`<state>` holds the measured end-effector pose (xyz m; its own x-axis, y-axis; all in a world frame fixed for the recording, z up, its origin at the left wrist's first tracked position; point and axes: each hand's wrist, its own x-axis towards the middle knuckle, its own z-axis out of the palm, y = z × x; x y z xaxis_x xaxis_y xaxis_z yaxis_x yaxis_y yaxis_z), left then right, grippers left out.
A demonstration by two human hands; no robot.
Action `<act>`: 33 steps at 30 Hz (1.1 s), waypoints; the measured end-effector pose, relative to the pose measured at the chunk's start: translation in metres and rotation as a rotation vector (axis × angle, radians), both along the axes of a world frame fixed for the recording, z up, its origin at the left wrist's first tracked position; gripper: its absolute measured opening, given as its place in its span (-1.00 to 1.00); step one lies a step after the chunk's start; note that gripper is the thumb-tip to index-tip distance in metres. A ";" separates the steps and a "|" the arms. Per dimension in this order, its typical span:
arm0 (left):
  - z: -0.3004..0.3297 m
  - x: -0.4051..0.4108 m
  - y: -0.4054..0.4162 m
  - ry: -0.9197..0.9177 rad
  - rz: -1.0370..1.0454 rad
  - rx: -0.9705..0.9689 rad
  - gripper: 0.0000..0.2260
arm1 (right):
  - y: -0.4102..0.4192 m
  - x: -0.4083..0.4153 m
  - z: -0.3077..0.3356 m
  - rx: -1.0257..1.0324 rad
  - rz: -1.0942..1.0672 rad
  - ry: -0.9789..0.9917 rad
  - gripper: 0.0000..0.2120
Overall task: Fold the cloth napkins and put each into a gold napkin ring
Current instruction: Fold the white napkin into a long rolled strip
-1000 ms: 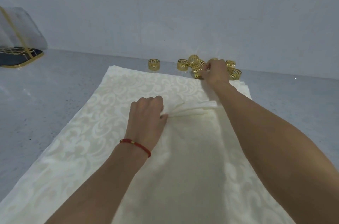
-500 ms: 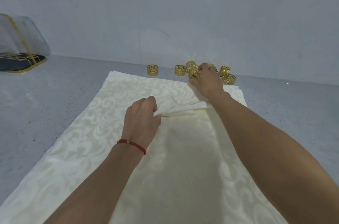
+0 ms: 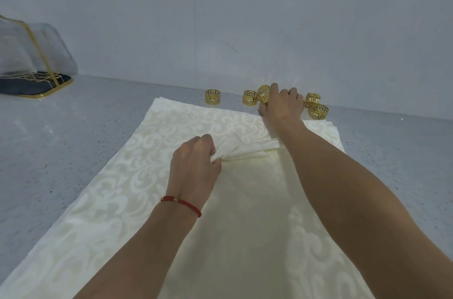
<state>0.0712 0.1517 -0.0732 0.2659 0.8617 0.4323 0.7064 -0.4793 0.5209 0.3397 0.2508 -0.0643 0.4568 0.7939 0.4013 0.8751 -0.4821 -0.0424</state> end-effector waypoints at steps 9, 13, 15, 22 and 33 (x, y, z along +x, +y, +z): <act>0.001 -0.001 0.002 -0.044 0.006 0.052 -0.79 | -0.040 0.009 0.033 0.381 0.147 0.623 -0.70; 0.003 0.000 0.000 -0.084 -0.026 0.119 -0.75 | -0.126 0.017 0.046 0.571 0.191 1.062 -0.80; 0.006 0.001 -0.003 -0.107 -0.063 0.155 -0.73 | -0.170 0.019 0.045 0.608 0.186 1.176 -0.77; 0.010 0.003 -0.019 -0.167 -0.196 0.184 -0.77 | -0.240 -0.004 0.008 0.708 0.142 1.513 -0.77; 0.010 -0.005 -0.015 -0.180 -0.252 0.196 -0.81 | -0.243 -0.009 -0.001 0.701 0.327 1.608 -0.75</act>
